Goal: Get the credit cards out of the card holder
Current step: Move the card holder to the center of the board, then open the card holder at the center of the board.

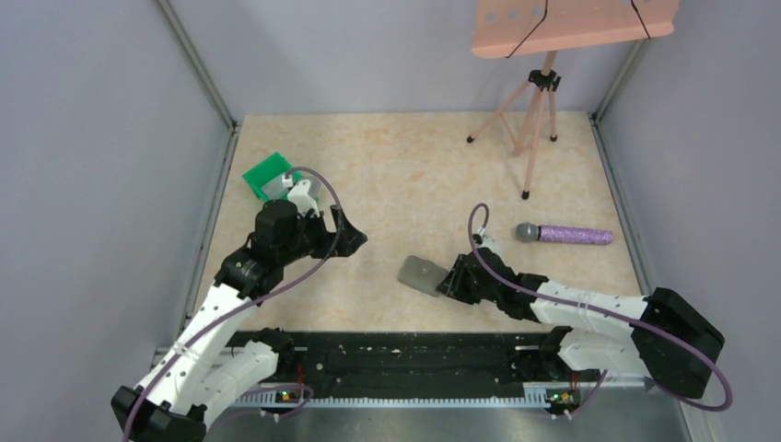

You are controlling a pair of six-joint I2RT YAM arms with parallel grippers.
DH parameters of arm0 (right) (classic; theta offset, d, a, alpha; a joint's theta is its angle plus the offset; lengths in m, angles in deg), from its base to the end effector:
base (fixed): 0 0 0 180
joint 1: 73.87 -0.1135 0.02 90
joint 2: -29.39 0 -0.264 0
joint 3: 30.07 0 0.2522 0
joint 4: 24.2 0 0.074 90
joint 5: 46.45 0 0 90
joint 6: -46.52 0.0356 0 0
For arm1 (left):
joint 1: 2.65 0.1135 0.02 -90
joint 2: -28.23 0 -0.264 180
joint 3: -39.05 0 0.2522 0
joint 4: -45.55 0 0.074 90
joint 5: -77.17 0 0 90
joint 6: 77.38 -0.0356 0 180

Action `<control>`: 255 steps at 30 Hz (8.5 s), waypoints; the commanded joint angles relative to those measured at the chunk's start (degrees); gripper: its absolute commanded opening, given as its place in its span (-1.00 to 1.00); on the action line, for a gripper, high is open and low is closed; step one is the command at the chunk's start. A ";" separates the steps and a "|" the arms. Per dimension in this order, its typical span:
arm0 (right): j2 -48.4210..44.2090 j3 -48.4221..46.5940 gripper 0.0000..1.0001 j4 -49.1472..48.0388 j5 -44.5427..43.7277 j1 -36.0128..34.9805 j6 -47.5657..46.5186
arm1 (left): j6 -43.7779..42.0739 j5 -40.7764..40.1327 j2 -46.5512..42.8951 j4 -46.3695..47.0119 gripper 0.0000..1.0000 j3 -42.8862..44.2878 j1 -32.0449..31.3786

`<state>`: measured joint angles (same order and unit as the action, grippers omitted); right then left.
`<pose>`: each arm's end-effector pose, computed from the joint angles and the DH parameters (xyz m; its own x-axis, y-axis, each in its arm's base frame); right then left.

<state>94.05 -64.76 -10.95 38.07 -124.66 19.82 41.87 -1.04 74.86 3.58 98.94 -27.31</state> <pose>0.1324 0.1569 0.1512 -0.8443 0.3719 -0.3859 0.0600 0.7810 0.6216 0.1602 -0.0816 0.3110 -0.6600 -0.2233 -0.7173 0.2851 0.8089 -0.5142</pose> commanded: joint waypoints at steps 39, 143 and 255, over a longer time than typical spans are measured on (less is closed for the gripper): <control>22.70 -23.85 0.05 -0.27 -7.47 -6.97 -61.95 | -9.13 -22.70 -15.46 -3.79 0.88 -1.74 0.06; -2.38 -6.80 -1.00 -14.55 2.79 -5.75 -16.91 | 17.98 14.82 18.88 36.62 0.56 -23.13 -6.57; 24.53 -12.26 -0.30 -28.67 18.30 -7.87 -10.34 | 20.19 7.67 13.82 29.36 -0.80 -27.34 -7.07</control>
<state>117.48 -75.85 -38.64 57.18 -131.91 11.15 61.43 7.46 90.68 32.60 71.75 -34.15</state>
